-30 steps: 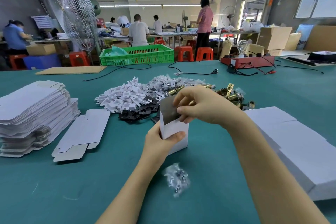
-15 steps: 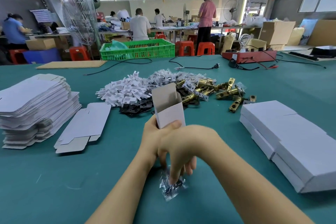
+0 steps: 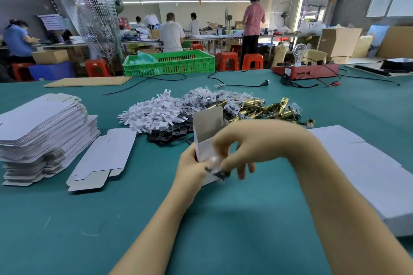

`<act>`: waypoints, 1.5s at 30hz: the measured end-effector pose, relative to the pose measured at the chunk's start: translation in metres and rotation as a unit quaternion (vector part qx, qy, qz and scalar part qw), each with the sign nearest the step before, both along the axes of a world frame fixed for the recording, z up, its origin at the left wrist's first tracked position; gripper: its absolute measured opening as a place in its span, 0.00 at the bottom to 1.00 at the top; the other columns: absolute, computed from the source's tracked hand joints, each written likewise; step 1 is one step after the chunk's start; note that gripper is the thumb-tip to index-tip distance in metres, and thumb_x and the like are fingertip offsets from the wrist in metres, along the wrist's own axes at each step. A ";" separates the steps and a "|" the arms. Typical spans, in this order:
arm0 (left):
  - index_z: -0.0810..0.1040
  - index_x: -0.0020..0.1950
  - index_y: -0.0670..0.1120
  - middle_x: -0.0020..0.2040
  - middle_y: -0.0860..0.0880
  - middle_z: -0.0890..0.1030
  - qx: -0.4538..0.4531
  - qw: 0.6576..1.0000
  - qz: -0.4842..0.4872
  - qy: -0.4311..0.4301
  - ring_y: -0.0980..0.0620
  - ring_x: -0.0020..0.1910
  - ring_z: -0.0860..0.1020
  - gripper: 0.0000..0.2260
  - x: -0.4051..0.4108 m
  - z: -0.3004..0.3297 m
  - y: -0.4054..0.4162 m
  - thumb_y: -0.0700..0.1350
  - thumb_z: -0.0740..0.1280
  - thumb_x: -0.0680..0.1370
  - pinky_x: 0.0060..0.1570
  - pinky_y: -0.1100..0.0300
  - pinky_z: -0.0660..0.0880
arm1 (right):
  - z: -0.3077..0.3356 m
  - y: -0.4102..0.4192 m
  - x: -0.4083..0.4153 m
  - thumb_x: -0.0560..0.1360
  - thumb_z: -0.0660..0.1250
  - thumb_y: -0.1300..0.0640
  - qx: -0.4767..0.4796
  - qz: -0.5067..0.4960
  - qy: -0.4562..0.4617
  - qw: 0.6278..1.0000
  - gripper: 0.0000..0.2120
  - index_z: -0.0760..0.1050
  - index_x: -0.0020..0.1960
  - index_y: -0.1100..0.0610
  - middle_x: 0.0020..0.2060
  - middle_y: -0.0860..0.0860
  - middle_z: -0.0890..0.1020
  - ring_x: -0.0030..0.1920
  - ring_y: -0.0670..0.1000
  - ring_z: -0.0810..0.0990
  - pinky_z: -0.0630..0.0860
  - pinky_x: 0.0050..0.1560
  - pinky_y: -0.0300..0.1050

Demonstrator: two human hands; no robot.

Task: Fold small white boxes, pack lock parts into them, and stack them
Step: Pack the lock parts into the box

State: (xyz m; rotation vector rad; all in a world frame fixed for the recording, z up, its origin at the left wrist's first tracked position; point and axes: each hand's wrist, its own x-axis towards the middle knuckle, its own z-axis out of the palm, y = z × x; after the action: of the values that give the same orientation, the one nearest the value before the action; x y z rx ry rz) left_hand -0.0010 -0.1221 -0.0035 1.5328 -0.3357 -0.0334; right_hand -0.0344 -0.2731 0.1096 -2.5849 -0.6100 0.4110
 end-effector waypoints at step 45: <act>0.81 0.54 0.50 0.48 0.54 0.85 -0.020 0.999 -0.030 0.028 0.58 0.47 0.83 0.18 -0.003 -0.001 0.001 0.49 0.76 0.65 0.40 0.69 0.75 | -0.003 0.023 0.007 0.79 0.64 0.52 0.019 -0.047 -0.226 0.973 0.12 0.83 0.47 0.59 0.37 0.50 0.82 0.37 0.50 0.77 0.69 0.36 0.38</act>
State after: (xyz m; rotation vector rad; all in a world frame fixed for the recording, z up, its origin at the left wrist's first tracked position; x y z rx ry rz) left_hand -0.0036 -0.1212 -0.0043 1.4782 -0.3359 -0.1161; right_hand -0.0278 -0.2498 0.1063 -2.6684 -0.6314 -0.2286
